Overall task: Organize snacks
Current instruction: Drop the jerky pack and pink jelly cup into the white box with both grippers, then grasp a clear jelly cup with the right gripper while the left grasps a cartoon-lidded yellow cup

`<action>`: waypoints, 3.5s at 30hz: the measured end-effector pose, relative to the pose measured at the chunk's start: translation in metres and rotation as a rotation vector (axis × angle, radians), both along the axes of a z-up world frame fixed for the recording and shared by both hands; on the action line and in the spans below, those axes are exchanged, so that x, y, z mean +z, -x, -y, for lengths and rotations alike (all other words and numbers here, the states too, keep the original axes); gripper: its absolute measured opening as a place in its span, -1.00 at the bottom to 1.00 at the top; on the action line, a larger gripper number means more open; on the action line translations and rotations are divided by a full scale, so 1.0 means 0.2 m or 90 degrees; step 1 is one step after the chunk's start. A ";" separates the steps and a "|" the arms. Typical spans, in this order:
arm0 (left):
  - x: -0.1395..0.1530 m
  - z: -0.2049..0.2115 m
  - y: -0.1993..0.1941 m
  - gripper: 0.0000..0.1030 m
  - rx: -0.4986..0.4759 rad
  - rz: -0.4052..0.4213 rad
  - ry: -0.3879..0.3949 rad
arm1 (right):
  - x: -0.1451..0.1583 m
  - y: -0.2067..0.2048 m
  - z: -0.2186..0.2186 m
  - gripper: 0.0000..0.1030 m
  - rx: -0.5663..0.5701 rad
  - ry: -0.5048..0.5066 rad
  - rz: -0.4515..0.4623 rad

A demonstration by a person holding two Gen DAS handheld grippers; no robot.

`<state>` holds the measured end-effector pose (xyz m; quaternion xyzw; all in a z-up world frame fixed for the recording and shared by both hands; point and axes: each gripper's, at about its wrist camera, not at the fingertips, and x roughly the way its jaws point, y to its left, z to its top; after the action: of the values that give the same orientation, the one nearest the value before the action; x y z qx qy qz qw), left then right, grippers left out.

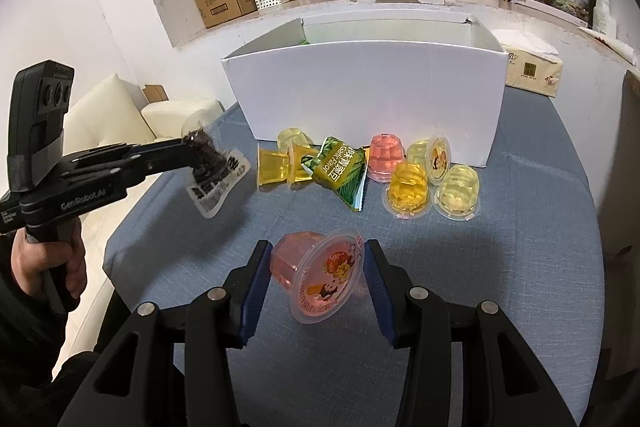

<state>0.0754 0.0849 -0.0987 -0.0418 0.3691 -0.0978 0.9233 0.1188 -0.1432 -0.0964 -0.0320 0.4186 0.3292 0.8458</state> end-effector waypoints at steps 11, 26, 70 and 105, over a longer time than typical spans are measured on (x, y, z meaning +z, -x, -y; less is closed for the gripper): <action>0.19 0.03 -0.01 -0.62 -0.009 0.051 0.009 | 0.12 -0.03 0.02 -0.02 -0.003 -0.022 0.035; 0.70 0.03 -0.66 -0.61 0.023 0.156 0.003 | 0.76 -0.63 -0.07 -0.02 -0.056 -0.076 0.186; 0.15 -0.01 -0.10 1.00 0.074 0.043 0.057 | 0.10 -0.33 0.29 1.00 -0.144 -0.005 0.081; -0.22 0.02 -0.29 0.99 0.016 -0.053 0.003 | 0.02 -0.36 0.31 -0.31 -0.151 -0.032 0.057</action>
<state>0.1328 0.0806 -0.1421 -0.0526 0.4061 -0.0856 0.9083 0.1899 -0.2047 -0.0924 0.0242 0.3731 0.2351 0.8972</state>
